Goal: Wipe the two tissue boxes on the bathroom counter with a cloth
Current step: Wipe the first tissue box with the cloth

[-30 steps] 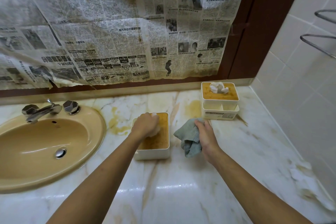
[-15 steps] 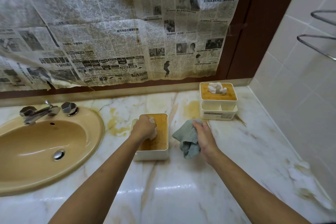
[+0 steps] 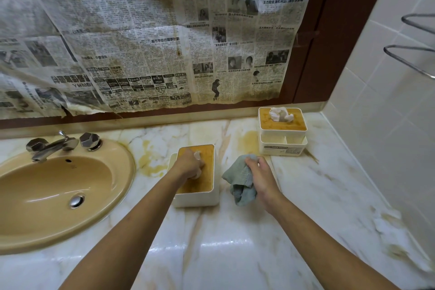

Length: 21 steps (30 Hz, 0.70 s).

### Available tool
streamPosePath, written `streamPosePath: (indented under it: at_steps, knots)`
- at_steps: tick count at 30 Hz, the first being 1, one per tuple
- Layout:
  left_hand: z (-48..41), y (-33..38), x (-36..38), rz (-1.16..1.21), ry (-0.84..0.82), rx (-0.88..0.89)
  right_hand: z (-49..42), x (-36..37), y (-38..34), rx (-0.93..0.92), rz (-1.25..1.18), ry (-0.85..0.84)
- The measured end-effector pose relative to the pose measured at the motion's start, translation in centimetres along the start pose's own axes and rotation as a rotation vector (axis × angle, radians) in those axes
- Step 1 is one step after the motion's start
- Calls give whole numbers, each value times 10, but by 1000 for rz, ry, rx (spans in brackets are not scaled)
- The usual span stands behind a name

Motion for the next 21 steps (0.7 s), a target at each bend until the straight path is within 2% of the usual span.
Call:
streamPosePath:
  at_steps: [2, 7, 11, 14, 21]
  knots:
    - [-1, 1, -8, -48, 7, 28, 2, 2, 2, 11, -44, 0]
    - [-2, -3, -30, 101, -1, 21, 10, 14, 4, 57, -221, -1]
    - [-6, -7, -36, 215, -70, 5, 17, 25, 1, 4, -235, -34]
    - [-9, -11, -34, 294, -117, -9, 24, 30, -6, -98, -139, -57]
    - [-9, -2, -24, 355, -205, 23, 46, 54, -15, -519, 255, -147]
Point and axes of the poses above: each hand's wrist, its own z-axis away from the middle knuckle, its own x-axis out of the palm, y = z × x, the point moved 6 cm from there along -z, towards the middle knuckle, and after that the axes turned 11 degrees about -x, right-handed, at the moved point
